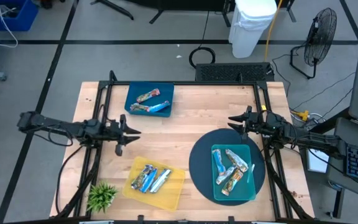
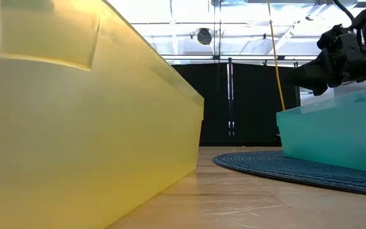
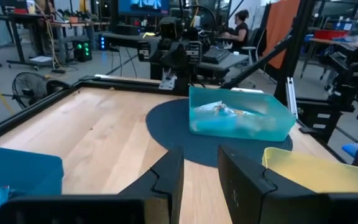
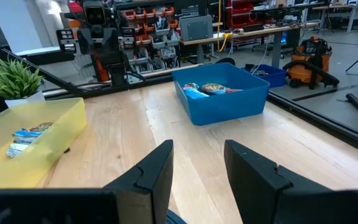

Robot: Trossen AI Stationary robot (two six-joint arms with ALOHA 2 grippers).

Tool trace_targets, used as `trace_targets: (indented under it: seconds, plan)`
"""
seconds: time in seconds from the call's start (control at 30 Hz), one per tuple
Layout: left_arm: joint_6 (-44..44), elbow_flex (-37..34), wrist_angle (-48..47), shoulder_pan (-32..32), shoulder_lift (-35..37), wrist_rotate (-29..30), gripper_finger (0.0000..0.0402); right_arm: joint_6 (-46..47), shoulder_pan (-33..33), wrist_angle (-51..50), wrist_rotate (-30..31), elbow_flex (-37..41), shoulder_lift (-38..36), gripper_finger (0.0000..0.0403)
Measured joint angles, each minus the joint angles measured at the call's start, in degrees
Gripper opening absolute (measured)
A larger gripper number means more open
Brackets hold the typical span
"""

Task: Pick and place Granola Bars by type
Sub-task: Return to Home Position

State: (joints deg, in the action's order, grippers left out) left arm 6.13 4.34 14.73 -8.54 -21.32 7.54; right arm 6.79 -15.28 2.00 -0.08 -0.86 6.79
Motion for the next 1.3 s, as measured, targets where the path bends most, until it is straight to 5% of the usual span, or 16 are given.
trace_targets:
  seconds: [0.53, 1.3]
  plan:
    - [-2.2, -1.0, -8.5, 0.0, 6.9, 2.2, 0.0102, 0.0, 0.0, 0.0, 0.0, 0.0, 0.0, 0.0135]
    - [0.2, -1.0, -10.2, 0.3, 6.7, 5.6, 0.0102, 0.0, 0.0, 0.0, 0.0, 0.0, 0.0, 0.0135]
